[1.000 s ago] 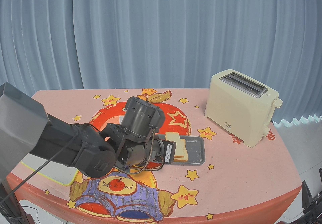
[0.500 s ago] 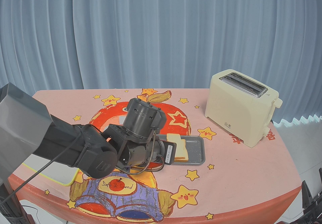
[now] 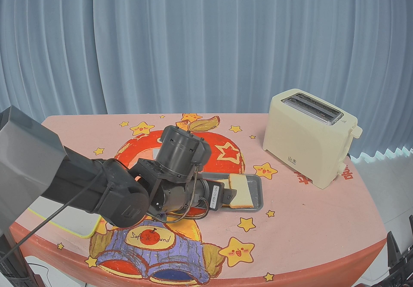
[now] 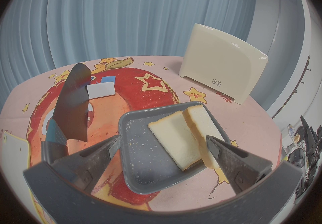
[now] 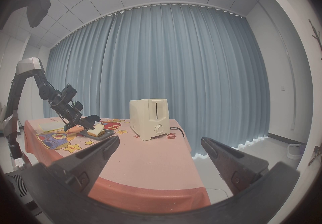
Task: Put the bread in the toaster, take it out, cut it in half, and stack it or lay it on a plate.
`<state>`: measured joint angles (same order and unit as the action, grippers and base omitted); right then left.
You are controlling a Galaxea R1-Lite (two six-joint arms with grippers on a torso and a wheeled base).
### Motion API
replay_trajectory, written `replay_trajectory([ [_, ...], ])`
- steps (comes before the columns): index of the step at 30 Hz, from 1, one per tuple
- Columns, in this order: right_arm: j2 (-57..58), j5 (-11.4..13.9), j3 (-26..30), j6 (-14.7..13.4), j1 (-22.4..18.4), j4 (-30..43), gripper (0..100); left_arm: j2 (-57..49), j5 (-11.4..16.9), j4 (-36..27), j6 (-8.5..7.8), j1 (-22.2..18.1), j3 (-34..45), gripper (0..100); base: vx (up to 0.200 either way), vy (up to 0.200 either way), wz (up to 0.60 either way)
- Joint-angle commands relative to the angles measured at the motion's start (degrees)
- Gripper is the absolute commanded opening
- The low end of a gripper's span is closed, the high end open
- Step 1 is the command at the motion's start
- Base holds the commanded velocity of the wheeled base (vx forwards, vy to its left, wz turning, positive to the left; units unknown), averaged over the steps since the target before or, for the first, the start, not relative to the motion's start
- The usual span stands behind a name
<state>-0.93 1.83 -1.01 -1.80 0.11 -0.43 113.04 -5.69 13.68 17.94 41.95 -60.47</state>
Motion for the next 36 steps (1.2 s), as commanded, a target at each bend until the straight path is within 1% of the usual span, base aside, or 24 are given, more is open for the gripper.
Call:
replay_trajectory([
  [1,0.93,0.02,1.01,-0.04,-0.02,-0.01,100,-0.46,-0.11,-0.14,-0.01,-0.29,0.26,100,0.000,0.000,0.00],
  [8,0.93,0.02,1.01,0.05,-0.02,-0.01,100,-0.81,-0.11,-0.23,-0.01,-1.43,0.61,100,0.000,0.000,0.00],
  [25,0.93,0.02,1.01,0.05,-0.02,-0.01,100,-1.16,0.07,0.38,0.16,-1.17,0.26,100,0.000,0.000,0.00],
  [36,0.93,0.02,1.01,-0.04,0.07,-0.01,100,-2.13,-0.37,0.47,-0.10,-0.99,-0.27,100,0.000,0.000,0.00],
])
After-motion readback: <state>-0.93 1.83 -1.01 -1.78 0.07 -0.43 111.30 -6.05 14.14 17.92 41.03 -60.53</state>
